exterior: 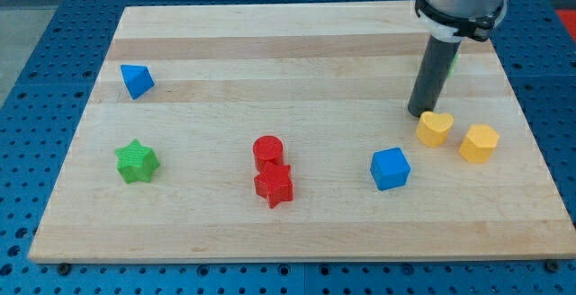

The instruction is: Slide the green circle into the green star

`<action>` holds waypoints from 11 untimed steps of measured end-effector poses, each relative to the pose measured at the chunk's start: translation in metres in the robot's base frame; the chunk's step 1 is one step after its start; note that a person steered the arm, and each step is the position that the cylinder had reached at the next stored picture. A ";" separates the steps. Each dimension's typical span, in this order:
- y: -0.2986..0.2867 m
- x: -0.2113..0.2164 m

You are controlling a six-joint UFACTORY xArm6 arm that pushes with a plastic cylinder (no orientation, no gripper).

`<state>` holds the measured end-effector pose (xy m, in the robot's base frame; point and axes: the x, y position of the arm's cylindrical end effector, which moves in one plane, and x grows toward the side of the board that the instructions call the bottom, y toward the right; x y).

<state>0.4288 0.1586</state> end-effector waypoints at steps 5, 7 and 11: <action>0.037 0.040; 0.041 0.040; 0.108 -0.048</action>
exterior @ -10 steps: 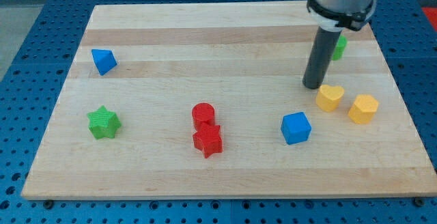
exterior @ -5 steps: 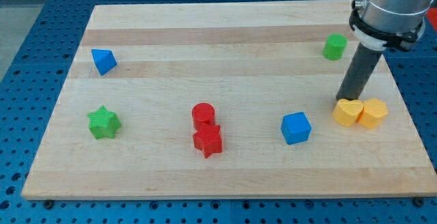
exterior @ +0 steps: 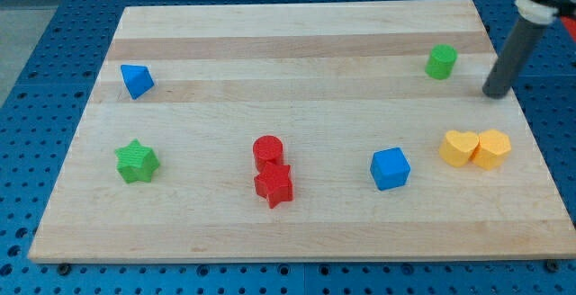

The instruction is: Slide the green circle into the green star

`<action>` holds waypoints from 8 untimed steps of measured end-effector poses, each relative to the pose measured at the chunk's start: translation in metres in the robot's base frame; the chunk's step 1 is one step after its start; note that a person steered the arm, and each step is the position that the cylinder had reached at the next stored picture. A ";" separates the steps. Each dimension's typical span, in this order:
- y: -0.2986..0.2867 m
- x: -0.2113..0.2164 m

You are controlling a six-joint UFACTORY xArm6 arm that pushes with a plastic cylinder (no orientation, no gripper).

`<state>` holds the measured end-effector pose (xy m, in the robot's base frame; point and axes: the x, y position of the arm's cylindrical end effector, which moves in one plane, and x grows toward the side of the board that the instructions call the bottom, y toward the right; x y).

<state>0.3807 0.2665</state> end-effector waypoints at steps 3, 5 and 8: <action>-0.038 -0.044; -0.100 -0.044; -0.185 -0.011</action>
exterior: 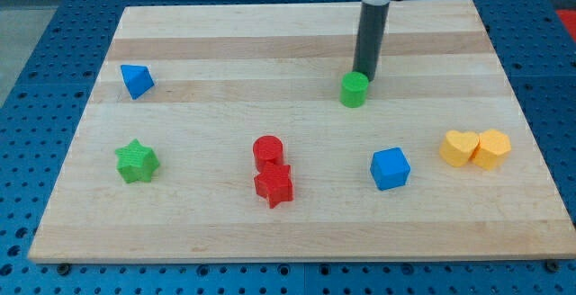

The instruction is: Slide the green circle into the green star

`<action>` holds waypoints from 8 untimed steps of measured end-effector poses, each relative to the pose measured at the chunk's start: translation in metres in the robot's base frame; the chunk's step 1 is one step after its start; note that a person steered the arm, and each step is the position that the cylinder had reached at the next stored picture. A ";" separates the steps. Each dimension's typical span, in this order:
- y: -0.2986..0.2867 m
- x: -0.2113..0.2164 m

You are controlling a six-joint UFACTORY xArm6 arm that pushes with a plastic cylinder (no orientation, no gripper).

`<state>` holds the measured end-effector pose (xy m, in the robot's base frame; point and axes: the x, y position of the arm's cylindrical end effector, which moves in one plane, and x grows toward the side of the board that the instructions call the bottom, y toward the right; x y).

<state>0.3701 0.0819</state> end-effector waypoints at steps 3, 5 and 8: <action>0.030 0.035; -0.009 0.038; -0.120 0.071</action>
